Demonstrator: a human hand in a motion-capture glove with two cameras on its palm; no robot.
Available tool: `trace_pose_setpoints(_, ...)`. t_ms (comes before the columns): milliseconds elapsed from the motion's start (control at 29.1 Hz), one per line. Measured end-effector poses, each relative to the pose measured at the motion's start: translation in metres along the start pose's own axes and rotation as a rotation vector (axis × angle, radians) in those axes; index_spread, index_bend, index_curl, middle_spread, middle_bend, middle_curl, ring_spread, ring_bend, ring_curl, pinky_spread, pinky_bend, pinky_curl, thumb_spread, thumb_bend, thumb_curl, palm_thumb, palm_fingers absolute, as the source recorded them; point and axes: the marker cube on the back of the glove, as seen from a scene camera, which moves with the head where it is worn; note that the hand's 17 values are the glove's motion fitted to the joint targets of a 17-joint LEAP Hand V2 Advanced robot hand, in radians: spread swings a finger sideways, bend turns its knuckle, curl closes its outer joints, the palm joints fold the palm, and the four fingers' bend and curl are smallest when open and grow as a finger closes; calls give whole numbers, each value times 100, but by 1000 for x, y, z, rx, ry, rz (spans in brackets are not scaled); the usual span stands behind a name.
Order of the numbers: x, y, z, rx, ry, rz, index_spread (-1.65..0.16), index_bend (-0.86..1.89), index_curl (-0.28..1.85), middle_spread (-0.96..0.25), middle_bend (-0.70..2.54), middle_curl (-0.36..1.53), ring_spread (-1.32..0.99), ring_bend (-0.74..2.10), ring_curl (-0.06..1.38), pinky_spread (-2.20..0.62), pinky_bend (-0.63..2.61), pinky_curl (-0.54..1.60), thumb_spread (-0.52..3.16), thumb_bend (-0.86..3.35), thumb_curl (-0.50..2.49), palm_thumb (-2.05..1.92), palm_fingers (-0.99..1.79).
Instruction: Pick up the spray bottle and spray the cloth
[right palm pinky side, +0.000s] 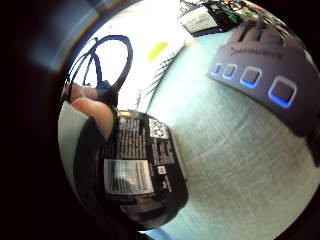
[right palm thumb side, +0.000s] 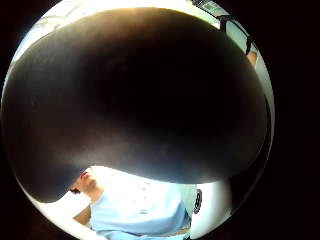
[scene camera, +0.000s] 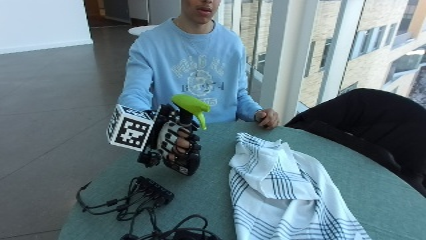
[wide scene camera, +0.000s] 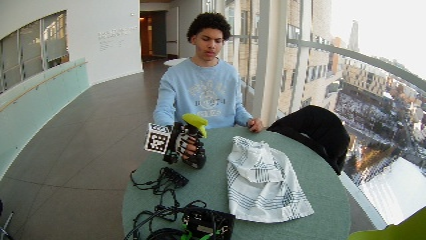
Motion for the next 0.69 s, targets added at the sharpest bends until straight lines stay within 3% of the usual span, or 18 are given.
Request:
trace_pose_setpoints(310, -49, -38, -13, -193, 227, 104, -25, 14, 37, -11, 24, 42, -9, 40, 38, -5, 33, 37, 79, -3, 50, 94, 119)
trace_pose_setpoints(688, -69, -61, -10, -269, 385, 194, -24, 15, 39, -10, 24, 43, -9, 42, 38, -9, 37, 39, 72, -3, 56, 94, 119)
